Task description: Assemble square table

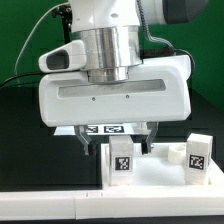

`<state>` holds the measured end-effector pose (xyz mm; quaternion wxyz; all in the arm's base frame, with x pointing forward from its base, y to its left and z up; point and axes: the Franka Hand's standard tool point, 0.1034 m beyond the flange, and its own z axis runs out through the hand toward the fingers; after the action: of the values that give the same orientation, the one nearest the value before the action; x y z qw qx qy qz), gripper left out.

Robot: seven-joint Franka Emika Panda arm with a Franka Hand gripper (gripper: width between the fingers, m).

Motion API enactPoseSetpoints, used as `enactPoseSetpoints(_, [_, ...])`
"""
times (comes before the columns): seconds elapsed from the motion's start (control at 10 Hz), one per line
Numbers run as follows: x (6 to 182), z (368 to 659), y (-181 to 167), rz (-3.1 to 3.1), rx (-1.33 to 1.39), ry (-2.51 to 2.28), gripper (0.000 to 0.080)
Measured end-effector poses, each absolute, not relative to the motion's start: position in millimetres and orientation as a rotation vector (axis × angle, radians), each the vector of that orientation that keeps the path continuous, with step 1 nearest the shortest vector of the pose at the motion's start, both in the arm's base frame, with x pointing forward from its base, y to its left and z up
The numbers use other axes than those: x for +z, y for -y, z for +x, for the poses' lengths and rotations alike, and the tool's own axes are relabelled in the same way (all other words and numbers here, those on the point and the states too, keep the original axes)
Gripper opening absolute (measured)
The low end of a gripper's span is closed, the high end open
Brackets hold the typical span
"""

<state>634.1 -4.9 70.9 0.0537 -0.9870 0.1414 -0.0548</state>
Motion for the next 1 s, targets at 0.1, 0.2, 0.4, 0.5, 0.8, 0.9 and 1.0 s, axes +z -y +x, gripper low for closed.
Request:
enactPoseSetpoints(0.1, [70.5, 633.9, 5.5, -2.999, -0.166, -0.433, 0.0560])
enactPoseSetpoints(0.2, [70.0, 633.7, 5.5, -2.988, -0.161, -0.490, 0.0425])
enactPoseSetpoints(0.4, [69.5, 633.5, 5.5, -2.941, -0.149, -0.691, 0.0283])
enactPoseSetpoints(0.5, [69.5, 633.6, 5.5, -2.910, -0.142, -0.800, 0.0284])
enactPoseSetpoints(0.8, [71.9, 635.8, 5.3, -2.726, -0.064, -1.266, 0.0284])
enactPoseSetpoints(0.9, [73.3, 635.2, 4.6, -2.617, -0.021, -1.474, 0.0284])
enactPoseSetpoints(1.0, [74.0, 635.1, 3.3, -2.456, 0.010, -1.726, 0.0284])
